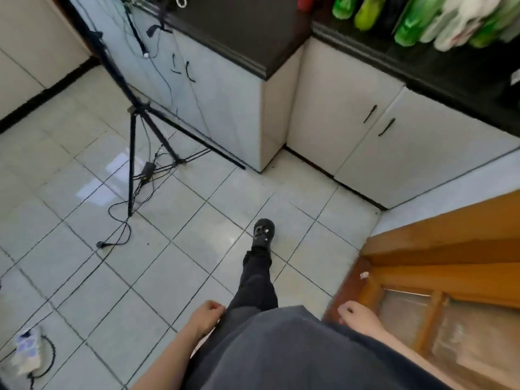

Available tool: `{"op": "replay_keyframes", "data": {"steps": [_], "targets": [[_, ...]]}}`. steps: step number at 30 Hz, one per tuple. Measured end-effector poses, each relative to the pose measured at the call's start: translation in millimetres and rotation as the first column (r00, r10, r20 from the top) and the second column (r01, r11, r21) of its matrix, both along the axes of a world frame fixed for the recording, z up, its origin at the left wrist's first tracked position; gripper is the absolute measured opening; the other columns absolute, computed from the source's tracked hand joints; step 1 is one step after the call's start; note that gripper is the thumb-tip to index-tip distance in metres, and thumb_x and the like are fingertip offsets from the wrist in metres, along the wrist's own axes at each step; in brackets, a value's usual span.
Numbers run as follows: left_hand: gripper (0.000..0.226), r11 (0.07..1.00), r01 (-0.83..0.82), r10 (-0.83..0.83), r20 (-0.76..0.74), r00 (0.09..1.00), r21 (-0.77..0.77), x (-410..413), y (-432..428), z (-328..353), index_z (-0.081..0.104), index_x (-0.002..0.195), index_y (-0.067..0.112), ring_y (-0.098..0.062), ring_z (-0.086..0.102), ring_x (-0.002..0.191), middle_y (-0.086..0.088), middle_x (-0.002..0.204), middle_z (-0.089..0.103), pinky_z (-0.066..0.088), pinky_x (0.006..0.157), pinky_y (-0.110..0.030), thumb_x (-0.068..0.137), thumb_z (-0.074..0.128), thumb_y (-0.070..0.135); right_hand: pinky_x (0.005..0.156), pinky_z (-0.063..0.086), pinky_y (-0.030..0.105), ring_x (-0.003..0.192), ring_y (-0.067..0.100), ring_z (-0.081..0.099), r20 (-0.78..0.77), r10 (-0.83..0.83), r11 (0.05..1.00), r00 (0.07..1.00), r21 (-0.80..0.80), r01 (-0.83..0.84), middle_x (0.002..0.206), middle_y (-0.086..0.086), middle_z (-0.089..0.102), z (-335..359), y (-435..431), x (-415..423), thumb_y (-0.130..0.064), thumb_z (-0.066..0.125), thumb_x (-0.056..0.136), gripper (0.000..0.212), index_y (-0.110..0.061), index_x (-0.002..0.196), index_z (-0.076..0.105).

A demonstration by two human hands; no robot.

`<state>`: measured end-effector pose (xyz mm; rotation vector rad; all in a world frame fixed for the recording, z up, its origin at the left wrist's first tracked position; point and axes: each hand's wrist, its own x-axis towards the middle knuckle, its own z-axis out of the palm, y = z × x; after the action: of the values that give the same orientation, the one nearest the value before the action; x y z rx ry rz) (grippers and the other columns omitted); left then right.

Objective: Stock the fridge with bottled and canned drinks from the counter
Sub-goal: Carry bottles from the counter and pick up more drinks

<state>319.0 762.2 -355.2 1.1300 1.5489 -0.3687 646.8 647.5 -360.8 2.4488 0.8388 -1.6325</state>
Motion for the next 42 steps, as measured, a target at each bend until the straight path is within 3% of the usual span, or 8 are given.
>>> {"op": "replay_keyframes", "data": {"steps": [4,12,21,24,27,30,35,42], "targets": [[0.032,0.992,0.127,-0.127,-0.040,0.991,-0.008,52.5,100.0,-23.2,0.047,0.060,0.012,-0.017,0.044,0.060,-0.006,0.064,0.050,0.030,0.058,-0.028,0.092,0.049,0.011,0.081,0.046,0.021,0.095,0.009,0.056,0.046,-0.176,0.983,0.983,-0.040,0.178,0.109,-0.004,0.060,0.8,31.5,51.5,-0.027,0.041,0.100,0.017,-0.022,0.107,0.055],[0.029,0.831,0.535,-0.526,-0.102,0.845,0.150,229.2,313.7,-5.5,0.060,0.112,0.003,-0.033,0.059,0.107,-0.018,0.113,0.064,0.044,0.088,-0.032,0.096,0.049,0.024,0.058,0.034,0.011,0.076,-0.003,0.052,0.147,-0.504,0.863,0.851,0.139,0.486,0.092,-0.010,0.058,41.1,124.1,148.5,-0.030,0.041,0.099,0.014,-0.029,0.095,0.055],[0.014,0.768,0.621,-0.624,-0.032,0.781,0.156,420.5,391.7,15.7,0.057,0.090,0.006,-0.033,0.059,0.097,-0.017,0.088,0.056,0.045,0.088,-0.037,0.095,0.051,0.017,0.082,0.047,0.025,0.089,0.012,0.059,0.020,-0.681,0.725,0.732,0.160,0.670,0.097,-0.003,0.064,26.6,165.6,225.7,-0.025,0.049,0.095,0.018,-0.017,0.098,0.065],[0.021,0.732,0.653,-0.666,0.005,0.746,0.195,476.0,378.0,21.4,0.049,0.072,0.015,-0.021,0.051,0.077,-0.005,0.073,0.048,0.037,0.071,-0.030,0.093,0.050,0.014,0.085,0.051,0.035,0.089,0.018,0.061,0.021,-0.658,0.744,0.753,0.176,0.645,0.097,0.003,0.067,23.0,175.4,285.0,-0.022,0.050,0.095,0.016,-0.014,0.095,0.064],[0.013,0.771,0.604,-0.626,0.062,0.777,0.201,530.7,361.3,35.2,0.060,0.099,0.009,-0.028,0.061,0.093,-0.010,0.095,0.063,0.048,0.084,-0.035,0.094,0.051,0.016,0.081,0.049,0.030,0.094,0.019,0.061,0.062,-0.693,0.698,0.719,0.308,0.647,0.100,0.003,0.064,32.9,195.1,348.4,-0.018,0.050,0.095,0.015,-0.016,0.105,0.062],[0.023,0.768,0.581,-0.629,0.145,0.764,0.269,583.9,353.6,48.9,0.059,0.114,0.011,-0.022,0.062,0.100,-0.004,0.108,0.062,0.047,0.088,-0.029,0.095,0.053,0.021,0.080,0.044,0.026,0.097,0.017,0.057,0.120,-0.840,0.502,0.529,0.542,0.673,0.110,0.001,0.060,53.7,224.1,402.4,-0.015,0.052,0.094,0.028,-0.016,0.122,0.053],[0.014,0.857,0.355,-0.489,0.374,0.788,0.373,666.6,359.1,88.4,0.062,0.093,0.023,-0.009,0.063,0.085,0.007,0.092,0.067,0.045,0.071,-0.016,0.096,0.051,0.030,0.093,0.047,0.041,0.115,0.022,0.050,0.127,-0.957,0.250,0.263,0.819,0.517,0.129,0.010,0.048,101.9,269.3,464.3,-0.020,0.061,0.088,0.054,-0.009,0.136,0.039],[0.011,0.773,0.296,-0.620,0.573,0.536,0.560,766.4,362.2,147.3,0.061,0.103,0.027,0.000,0.060,0.094,0.006,0.102,0.066,0.044,0.084,-0.011,0.096,0.054,0.022,0.102,0.041,0.047,0.123,0.027,0.044,0.025,-0.974,0.079,0.225,0.969,0.235,0.130,0.003,0.041,144.2,299.4,500.3,-0.042,0.050,0.084,0.068,0.000,0.135,0.035]]}}
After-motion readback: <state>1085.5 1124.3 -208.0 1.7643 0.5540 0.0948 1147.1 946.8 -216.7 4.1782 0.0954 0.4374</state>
